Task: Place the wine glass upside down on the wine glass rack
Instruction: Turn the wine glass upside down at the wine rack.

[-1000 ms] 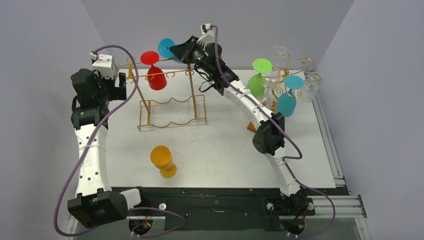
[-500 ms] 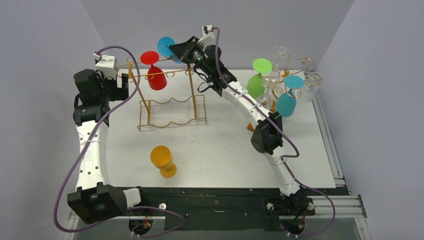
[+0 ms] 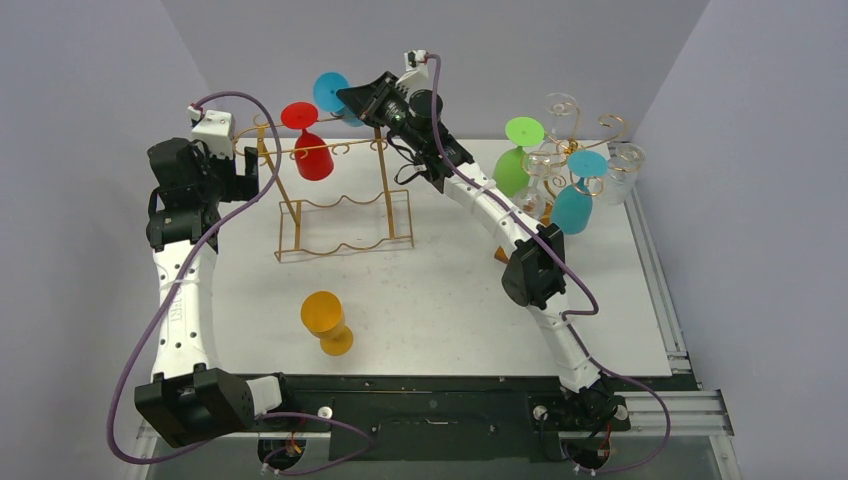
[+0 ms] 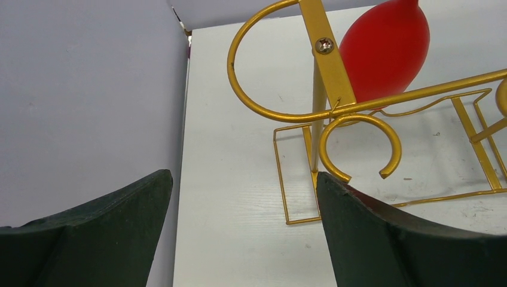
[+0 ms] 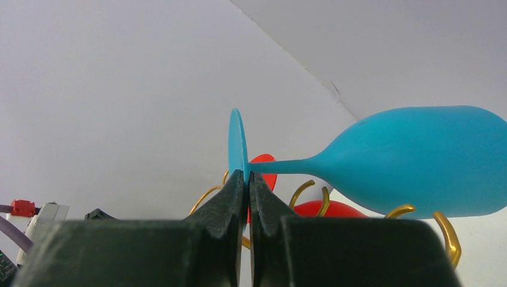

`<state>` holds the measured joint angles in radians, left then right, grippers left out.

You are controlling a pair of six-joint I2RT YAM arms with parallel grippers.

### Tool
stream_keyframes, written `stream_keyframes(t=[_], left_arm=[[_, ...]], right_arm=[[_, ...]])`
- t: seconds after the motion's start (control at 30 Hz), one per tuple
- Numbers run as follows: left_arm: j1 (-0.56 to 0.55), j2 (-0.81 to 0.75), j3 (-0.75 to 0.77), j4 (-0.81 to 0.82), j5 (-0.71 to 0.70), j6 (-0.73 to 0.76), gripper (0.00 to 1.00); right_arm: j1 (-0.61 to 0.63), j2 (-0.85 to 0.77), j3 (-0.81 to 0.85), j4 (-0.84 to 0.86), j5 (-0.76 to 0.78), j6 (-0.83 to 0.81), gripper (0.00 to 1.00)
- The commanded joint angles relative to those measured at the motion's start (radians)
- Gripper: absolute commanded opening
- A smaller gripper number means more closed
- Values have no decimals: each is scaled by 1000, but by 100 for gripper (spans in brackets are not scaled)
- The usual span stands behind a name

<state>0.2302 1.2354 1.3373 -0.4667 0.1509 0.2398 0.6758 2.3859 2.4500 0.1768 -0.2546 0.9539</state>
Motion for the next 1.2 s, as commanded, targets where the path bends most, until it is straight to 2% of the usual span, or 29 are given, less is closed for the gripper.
stream_keyframes(t=[0.0,0.53,1.0,1.17], left_arm=[[6,-1,33,36,28,-11,88],[6,6,24,58,29,-9,88],[-2,73,58,96,96,-34,83],[-10,75,50,109,108,-42,82]], right_arm=[[5,-19,1,12,-10,11,0],[2,-30,32,-212,-77,-49,0],[-20,-56,43,-323,-160,-57,0],[-29,-94,0,-359,-185,-74,0]])
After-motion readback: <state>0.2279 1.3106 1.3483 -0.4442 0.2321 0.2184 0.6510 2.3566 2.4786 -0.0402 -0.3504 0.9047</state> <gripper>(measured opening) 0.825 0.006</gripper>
